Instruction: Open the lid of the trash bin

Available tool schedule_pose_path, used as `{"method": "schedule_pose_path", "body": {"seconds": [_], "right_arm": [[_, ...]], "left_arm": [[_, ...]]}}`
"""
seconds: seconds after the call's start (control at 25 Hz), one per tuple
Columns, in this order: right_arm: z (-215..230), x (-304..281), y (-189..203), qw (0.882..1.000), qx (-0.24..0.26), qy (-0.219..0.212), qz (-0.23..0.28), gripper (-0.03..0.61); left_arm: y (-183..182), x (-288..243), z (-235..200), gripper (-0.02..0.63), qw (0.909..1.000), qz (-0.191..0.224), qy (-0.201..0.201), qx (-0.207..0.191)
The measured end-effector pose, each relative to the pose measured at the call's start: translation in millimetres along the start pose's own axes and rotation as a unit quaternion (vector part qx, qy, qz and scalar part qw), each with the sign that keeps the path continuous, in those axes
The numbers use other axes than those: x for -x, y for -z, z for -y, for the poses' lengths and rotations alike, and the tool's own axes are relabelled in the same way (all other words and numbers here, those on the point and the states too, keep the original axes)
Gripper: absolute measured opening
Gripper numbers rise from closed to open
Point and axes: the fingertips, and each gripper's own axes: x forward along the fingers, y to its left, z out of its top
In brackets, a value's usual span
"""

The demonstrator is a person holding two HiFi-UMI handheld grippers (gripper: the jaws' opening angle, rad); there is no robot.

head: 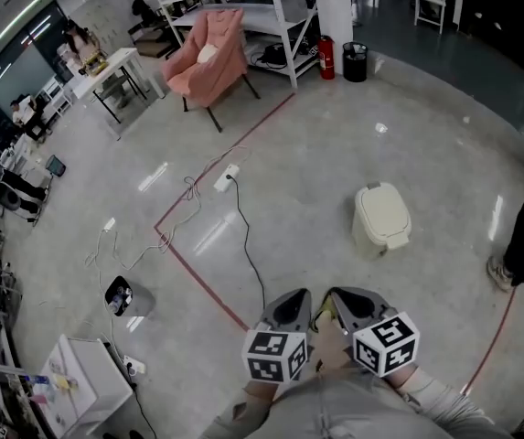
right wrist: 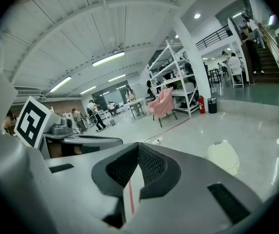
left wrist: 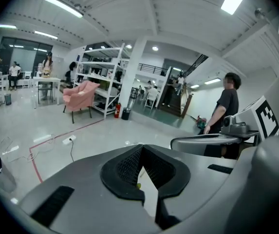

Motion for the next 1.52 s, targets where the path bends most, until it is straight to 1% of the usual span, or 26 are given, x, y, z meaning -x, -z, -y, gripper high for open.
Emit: {"method": "schedule_pose_path", "body": {"seconds": [0.16, 0.28, 0.52, 0.68, 0.88, 1.16, 1.36, 1.52], "right_arm": [[27, -40, -28, 1.000, -0.002, 0.003, 0.009, 0.000], [53, -64, -49, 1.000, -0.006, 0.008, 0.008, -0.001], [107, -96, -88, 0.999, -0.009, 0.036, 0.011, -0.002], [138, -113, -105, 0.998, -0.017, 0.054, 0.012, 0.000], [188, -125, -107, 0.997, -0.024, 0.074, 0.017, 0.000], [222, -121, -113, 0.991, -0.054, 0.117, 0.029, -0.002], [242, -116, -105, 0.984, -0.091, 0.151, 0.034, 0.000], [258, -116, -102, 0.974, -0.126, 0.185, 0.039, -0.002]], "left_arm": [[-26, -34, -31, 0.004, 1.0000, -0.007, -0.004, -0.005], [-48, -67, -46, 0.003, 0.9998, -0.016, 0.002, -0.010], [-93, -130, -60, 0.005, 0.9990, -0.026, 0.028, -0.026], [-115, -168, -66, 0.003, 0.9976, -0.036, 0.047, -0.035], [-123, -227, -59, 0.003, 0.9949, -0.046, 0.073, -0.052], [-139, -270, -49, 0.005, 0.9886, -0.061, 0.110, -0.083], [-142, -302, -42, 0.004, 0.9804, -0.085, 0.139, -0.111], [-148, -328, -35, 0.003, 0.9716, -0.105, 0.167, -0.131]]}}
